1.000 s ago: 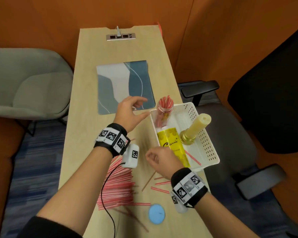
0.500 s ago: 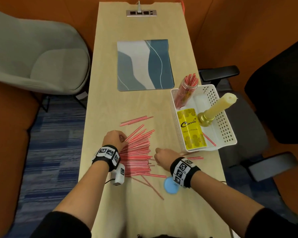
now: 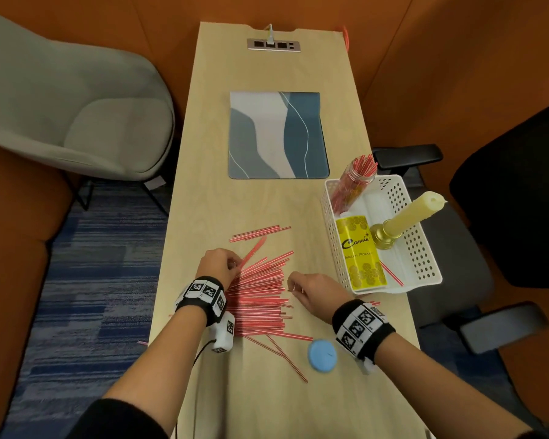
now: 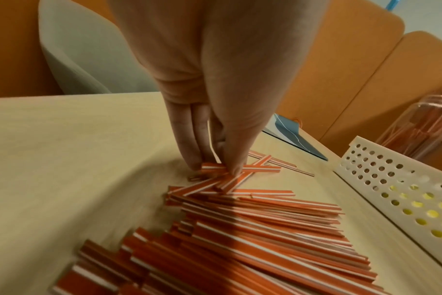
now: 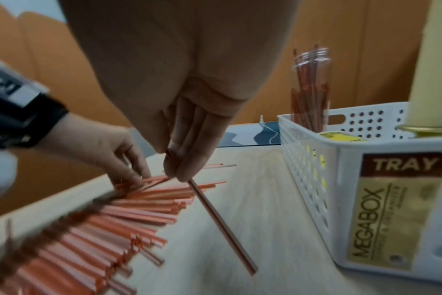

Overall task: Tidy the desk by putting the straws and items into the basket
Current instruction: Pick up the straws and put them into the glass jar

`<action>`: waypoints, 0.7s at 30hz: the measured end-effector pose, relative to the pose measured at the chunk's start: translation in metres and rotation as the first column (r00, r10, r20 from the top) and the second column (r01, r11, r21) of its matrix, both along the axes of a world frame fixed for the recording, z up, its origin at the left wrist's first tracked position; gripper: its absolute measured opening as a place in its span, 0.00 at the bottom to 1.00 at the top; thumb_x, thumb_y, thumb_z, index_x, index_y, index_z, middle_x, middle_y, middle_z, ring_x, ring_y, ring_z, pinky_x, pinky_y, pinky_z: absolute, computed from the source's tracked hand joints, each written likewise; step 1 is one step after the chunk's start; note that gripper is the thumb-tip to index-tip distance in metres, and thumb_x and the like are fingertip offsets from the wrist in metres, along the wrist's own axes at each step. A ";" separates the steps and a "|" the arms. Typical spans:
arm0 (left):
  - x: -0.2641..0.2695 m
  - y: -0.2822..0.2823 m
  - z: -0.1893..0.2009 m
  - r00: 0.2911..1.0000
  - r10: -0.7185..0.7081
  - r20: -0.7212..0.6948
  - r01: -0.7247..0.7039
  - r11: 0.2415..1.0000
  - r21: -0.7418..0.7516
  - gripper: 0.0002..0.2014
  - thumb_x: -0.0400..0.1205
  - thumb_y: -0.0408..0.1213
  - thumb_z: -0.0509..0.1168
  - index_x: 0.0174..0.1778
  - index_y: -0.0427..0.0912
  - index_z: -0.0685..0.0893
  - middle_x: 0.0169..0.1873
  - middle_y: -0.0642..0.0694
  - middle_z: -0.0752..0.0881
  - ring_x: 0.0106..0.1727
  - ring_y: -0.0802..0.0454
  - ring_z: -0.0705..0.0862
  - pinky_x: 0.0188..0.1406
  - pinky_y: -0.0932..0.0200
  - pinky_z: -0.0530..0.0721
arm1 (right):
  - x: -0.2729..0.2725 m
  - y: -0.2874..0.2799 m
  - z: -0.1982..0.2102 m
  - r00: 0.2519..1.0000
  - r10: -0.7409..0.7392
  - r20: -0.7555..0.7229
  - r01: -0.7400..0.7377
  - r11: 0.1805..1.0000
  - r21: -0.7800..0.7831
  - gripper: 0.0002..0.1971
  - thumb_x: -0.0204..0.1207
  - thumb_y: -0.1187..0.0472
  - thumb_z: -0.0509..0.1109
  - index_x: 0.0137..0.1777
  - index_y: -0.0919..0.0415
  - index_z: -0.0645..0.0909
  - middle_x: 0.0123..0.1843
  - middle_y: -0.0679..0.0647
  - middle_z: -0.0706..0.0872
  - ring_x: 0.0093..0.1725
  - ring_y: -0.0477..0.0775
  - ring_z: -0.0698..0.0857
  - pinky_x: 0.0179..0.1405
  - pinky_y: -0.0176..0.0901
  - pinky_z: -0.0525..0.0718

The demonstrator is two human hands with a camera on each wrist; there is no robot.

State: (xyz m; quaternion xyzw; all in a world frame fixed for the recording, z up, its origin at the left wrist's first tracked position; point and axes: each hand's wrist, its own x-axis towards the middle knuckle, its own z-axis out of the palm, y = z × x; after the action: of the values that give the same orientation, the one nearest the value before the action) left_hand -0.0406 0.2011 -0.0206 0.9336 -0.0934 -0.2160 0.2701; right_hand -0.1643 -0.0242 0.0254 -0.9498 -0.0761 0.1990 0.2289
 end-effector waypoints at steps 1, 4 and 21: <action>0.000 -0.001 0.000 1.000 -0.011 0.005 0.011 1.000 0.012 0.06 0.76 0.32 0.75 0.46 0.47 0.93 0.40 0.50 0.91 0.41 0.54 0.87 0.49 0.62 0.85 | 0.000 -0.003 0.003 0.998 -0.065 0.012 0.064 0.996 0.054 0.09 0.84 0.61 0.64 0.62 0.58 0.78 0.48 0.55 0.89 0.47 0.58 0.86 0.47 0.49 0.82; 0.001 -0.005 0.002 0.999 -0.033 0.036 0.032 0.999 0.033 0.04 0.79 0.34 0.73 0.45 0.46 0.93 0.42 0.48 0.91 0.41 0.53 0.86 0.50 0.59 0.86 | 0.001 -0.012 0.018 0.970 -0.242 0.040 0.229 0.952 0.202 0.12 0.81 0.63 0.69 0.63 0.55 0.84 0.44 0.51 0.90 0.42 0.48 0.86 0.50 0.43 0.85; 0.051 -0.119 0.183 0.929 0.134 0.344 0.150 0.716 -0.682 0.10 0.75 0.26 0.76 0.51 0.38 0.90 0.38 0.48 0.91 0.38 0.59 0.88 0.44 0.68 0.86 | 0.102 -0.147 0.183 0.332 -0.752 0.569 0.430 0.658 0.618 0.07 0.82 0.59 0.69 0.56 0.58 0.86 0.46 0.49 0.91 0.45 0.41 0.89 0.45 0.30 0.85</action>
State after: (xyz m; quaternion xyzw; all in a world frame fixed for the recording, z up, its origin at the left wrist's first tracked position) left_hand 0.0100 0.0820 0.1628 0.7853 -0.2210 0.0136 0.5782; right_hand -0.0627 -0.1709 0.2088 -0.8304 0.1549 -0.3612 0.3950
